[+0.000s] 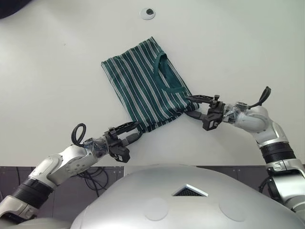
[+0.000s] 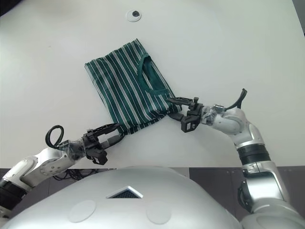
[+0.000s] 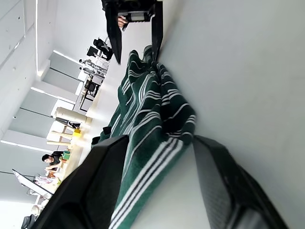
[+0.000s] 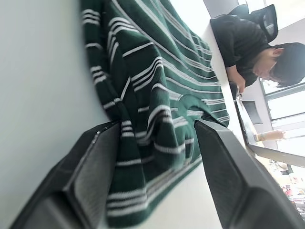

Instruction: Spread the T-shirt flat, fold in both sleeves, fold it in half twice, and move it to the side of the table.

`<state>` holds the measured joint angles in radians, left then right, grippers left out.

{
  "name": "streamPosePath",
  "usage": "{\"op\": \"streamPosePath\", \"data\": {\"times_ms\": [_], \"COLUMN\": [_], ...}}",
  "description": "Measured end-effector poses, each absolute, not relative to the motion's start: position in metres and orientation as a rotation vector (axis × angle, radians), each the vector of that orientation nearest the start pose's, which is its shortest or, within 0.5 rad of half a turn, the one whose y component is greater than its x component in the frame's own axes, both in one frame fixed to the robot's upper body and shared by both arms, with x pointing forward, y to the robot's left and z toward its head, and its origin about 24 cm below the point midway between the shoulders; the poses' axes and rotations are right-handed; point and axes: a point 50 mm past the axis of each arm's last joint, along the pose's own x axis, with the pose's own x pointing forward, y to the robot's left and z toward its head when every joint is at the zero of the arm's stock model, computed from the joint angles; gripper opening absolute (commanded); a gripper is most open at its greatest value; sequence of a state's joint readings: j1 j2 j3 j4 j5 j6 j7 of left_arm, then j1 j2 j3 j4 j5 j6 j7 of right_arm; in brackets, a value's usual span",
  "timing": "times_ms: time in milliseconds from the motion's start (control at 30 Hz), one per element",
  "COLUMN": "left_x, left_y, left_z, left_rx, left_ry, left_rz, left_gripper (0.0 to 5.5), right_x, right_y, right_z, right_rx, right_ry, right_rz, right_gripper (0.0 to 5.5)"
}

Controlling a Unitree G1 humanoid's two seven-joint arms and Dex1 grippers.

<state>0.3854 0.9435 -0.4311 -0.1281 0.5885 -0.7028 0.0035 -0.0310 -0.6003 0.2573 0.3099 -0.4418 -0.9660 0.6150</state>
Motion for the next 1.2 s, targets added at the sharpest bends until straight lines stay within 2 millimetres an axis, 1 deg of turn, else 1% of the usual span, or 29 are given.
{"op": "streamPosePath", "data": {"times_ms": [67, 100, 133, 200, 300, 400, 533, 600, 667, 733, 800, 867, 933, 1000, 1067, 1133, 1167, 1200], "left_x": [0.113, 0.115, 0.116, 0.118, 0.120, 0.121, 0.122, 0.123, 0.124, 0.123, 0.115, 0.098, 0.085, 0.074, 0.064, 0.062, 0.063, 0.063], "left_y": [0.182, 0.182, 0.182, 0.181, 0.180, 0.180, 0.176, 0.174, 0.174, 0.174, 0.172, 0.173, 0.172, 0.175, 0.180, 0.187, 0.189, 0.191], "left_z": [0.019, 0.019, 0.019, 0.019, 0.019, 0.019, 0.020, 0.021, 0.022, 0.023, 0.025, 0.027, 0.035, 0.048, 0.059, 0.071, 0.076, 0.079], "left_rx": [1.050, 1.056, 1.061, 1.066, 1.069, 1.066, 1.053, 1.048, 1.044, 1.001, 0.889, 0.698, 0.509, 0.288, 0.073, -0.075, -0.120, -0.161], "left_ry": [-0.250, -0.252, -0.252, -0.258, -0.264, -0.276, -0.304, -0.314, -0.321, -0.301, -0.251, -0.104, 0.003, 0.133, 0.264, 0.333, 0.334, 0.341], "left_rz": [-1.089, -1.090, -1.092, -1.097, -1.105, -1.109, -1.116, -1.114, -1.118, -1.132, -1.156, -1.225, -1.281, -1.357, -1.435, -1.467, -1.476, -1.477], "left_gripper": [2.44, 2.26, 2.23, 1.87, 1.61, 1.18, 0.77, 0.47, 0.30, 0.07, 0.02, 0.00, 0.00, 0.00, 0.00, 0.00, 0.00, 0.00], "right_x": [0.200, 0.202, 0.203, 0.204, 0.203, 0.201, 0.200, 0.201, 0.202, 0.203, 0.201, 0.191, 0.180, 0.164, 0.147, 0.136, 0.134, 0.131], "right_y": [-0.167, -0.166, -0.165, -0.163, -0.162, -0.167, -0.166, -0.167, -0.167, -0.174, -0.175, -0.182, -0.187, -0.193, -0.199, -0.202, -0.201, -0.199], "right_z": [0.018, 0.018, 0.018, 0.016, 0.015, 0.014, 0.012, 0.013, 0.014, 0.015, 0.016, 0.023, 0.031, 0.046, 0.065, 0.087, 0.093, 0.094], "right_rx": [-1.038, -1.049, -1.051, -1.051, -1.052, -1.076, -1.071, -1.072, -1.068, -1.037, -0.928, -0.777, -0.621, -0.422, -0.246, -0.143, -0.119, -0.091], "right_ry": [-0.290, -0.289, -0.291, -0.284, -0.282, -0.264, -0.255, -0.255, -0.252, -0.187, -0.111, 0.013, 0.118, 0.240, 0.368, 0.443, 0.448, 0.450], "right_rz": [1.267, 1.269, 1.270, 1.280, 1.293, 1.317, 1.328, 1.327, 1.329, 1.347, 1.372, 1.457, 1.541, 1.663, 1.812, 1.933, 1.952, 1.961], "right_gripper": [2.80, 2.62, 2.58, 2.13, 1.73, 1.10, 0.48, 0.12, 0.02, 0.00, 0.00, 0.00, 0.00, 0.00, 0.00, 0.00, 0.00, 0.00]}}
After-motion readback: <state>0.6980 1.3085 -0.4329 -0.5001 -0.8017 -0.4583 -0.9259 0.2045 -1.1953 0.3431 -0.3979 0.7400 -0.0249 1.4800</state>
